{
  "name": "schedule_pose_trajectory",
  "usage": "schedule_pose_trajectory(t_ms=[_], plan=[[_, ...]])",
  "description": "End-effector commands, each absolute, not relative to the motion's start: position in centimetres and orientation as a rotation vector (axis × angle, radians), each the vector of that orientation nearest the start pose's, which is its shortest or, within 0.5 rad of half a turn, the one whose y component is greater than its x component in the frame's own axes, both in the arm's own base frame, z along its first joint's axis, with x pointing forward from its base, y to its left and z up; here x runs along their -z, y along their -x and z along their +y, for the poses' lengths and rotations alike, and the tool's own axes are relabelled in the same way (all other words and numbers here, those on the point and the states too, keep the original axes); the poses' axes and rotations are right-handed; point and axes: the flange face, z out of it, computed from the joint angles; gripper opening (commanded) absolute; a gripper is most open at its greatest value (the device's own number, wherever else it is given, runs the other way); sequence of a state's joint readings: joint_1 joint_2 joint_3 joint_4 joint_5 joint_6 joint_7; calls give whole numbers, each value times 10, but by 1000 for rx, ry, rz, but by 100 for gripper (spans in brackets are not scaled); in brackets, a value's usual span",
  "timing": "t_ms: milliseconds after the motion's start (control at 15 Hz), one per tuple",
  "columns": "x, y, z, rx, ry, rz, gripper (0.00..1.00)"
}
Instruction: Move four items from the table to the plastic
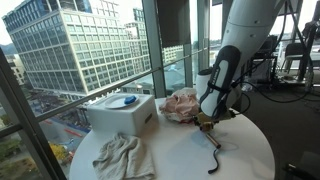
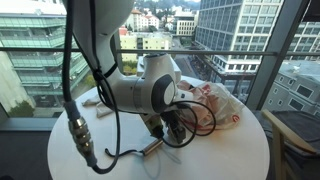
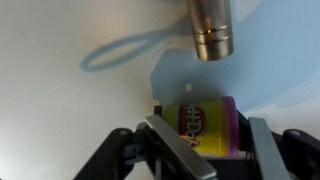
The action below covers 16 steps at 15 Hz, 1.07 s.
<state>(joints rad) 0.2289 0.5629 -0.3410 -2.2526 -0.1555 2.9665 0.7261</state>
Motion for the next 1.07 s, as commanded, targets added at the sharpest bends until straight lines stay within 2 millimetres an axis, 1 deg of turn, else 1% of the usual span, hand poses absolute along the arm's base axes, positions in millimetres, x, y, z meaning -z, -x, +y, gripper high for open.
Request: schedule_pose_trajectory(t_ms=[0, 133, 267, 467, 533, 600, 667, 800, 867, 1000], plan=[[-154, -551, -52, 427, 3107, 1003, 34], [-175, -555, -41, 459, 3108, 972, 33], [-202, -565, -28, 540, 3103, 931, 33], [-245, -597, -8, 728, 3113, 845, 33], [-255, -610, -3, 784, 3119, 821, 33], [-261, -623, 1, 840, 3128, 800, 33], [-265, -634, 3, 886, 3133, 786, 33], [-263, -654, -1, 959, 3152, 775, 33], [-258, -663, -7, 993, 3160, 785, 33], [-236, -676, -24, 995, 3188, 831, 33]])
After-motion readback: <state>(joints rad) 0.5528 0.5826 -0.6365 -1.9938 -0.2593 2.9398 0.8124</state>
